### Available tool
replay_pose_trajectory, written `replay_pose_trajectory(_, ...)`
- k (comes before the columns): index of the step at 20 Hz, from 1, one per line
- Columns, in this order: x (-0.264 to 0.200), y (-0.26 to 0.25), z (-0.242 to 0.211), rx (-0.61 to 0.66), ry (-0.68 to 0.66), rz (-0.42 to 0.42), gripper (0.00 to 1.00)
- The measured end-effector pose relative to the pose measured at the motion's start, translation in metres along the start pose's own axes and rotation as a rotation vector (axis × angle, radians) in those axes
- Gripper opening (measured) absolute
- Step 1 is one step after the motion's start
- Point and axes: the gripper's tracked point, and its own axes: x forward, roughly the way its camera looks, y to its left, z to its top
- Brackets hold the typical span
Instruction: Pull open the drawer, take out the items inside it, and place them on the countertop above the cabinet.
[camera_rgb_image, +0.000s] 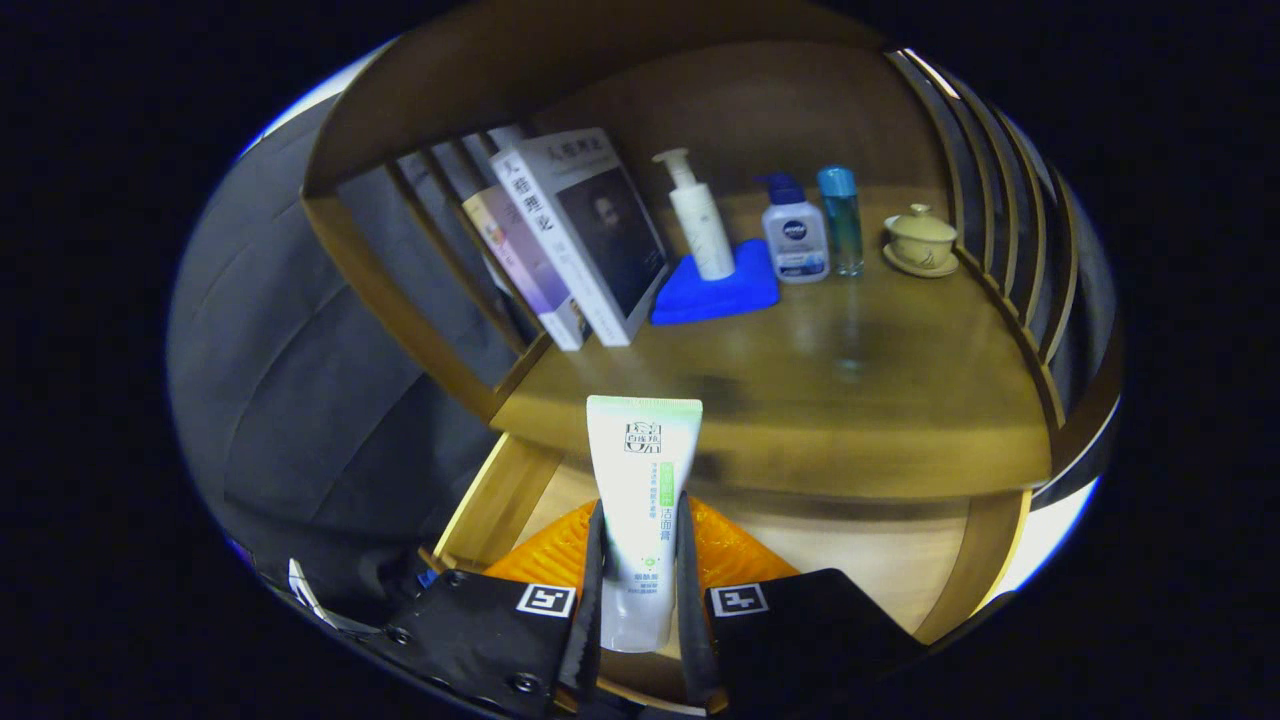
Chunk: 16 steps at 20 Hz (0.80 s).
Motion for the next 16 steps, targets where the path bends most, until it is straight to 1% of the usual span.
replay_pose_trajectory(2, 0.008, -0.014, 0.015, 0.019, -0.032, -0.04, 0.35)
replay_pose_trajectory(5, 0.02, -0.029, 0.034, 0.07, -0.064, -0.072, 0.35)
replay_pose_trajectory(12, 0.059, -0.056, 0.053, 0.211, -0.065, -0.119, 0.35)
replay_pose_trajectory(16, 0.082, -0.069, 0.062, 0.239, -0.061, -0.171, 0.35)
